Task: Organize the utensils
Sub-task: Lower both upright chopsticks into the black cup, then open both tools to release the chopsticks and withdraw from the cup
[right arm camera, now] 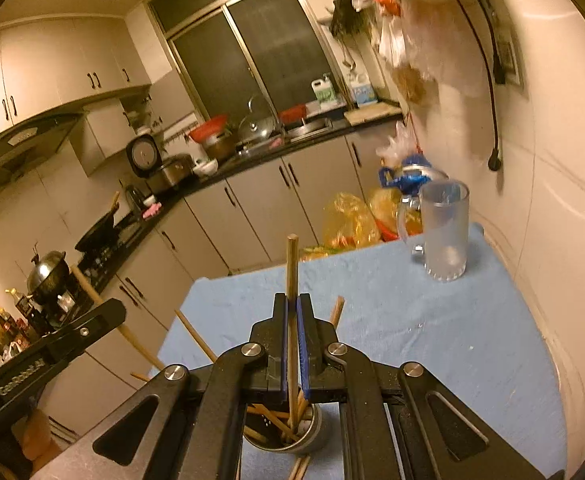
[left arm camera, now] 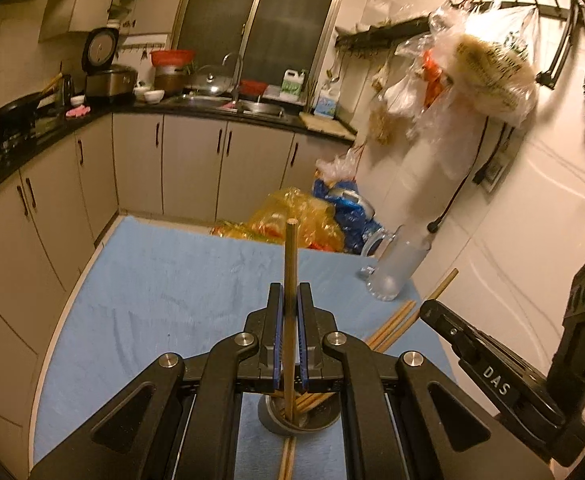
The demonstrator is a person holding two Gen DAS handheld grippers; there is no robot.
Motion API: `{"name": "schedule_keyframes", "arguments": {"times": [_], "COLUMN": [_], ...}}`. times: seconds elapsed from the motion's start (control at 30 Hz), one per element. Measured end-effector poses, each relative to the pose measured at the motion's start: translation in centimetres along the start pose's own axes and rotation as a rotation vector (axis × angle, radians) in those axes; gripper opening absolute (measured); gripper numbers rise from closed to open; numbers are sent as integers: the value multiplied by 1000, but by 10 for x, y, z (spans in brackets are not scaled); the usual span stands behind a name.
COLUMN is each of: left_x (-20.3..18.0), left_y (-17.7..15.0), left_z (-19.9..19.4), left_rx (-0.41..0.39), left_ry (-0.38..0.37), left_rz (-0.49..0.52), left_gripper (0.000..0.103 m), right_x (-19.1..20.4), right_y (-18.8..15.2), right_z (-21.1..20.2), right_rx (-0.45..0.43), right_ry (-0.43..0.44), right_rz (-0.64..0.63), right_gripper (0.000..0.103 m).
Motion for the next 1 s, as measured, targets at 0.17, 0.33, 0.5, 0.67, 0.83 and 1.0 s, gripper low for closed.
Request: {"name": "schedule_keyframes", "arguments": {"times": [0.17,0.33,0.5,0.67,0.83,1.0], "left_x": [7,12,20,41,78,127], "left_y": [-9,-9,-9,-26,-76,-157], "left_z": [11,0,-29,-60,-70,-43], "left_rx": [25,2,-57,-105,-92,69], "left_ry": [17,18,32,63,134,170], "left_rz": [-7,-15,-4,-22,-31,-122], "left_gripper": [7,31,33,39,42,42], "right_x": [-2,-6,-11,-21,-34,-42], "right_y": [-9,-7,-9,-31,-84,-150], "right_z": [10,0,-22,-43,-41,-20], "right_rx": [34,21,-14,-28,42,159], "right_ry": [-3,6,10,14,-11,5], "right_rz": [-2,20,43,67,77,96], "right_gripper": [6,7,13,22,27,26]}}
Point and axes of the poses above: each gripper's, at about its wrist camera, not at the fingertips, and z roughly the way its jaws point, x to its left, y to its top, the point moved 10 cm from there along z, roughly the way its jaws point, and after that the axes turned 5 degrees about y, right-handed, at the moved point
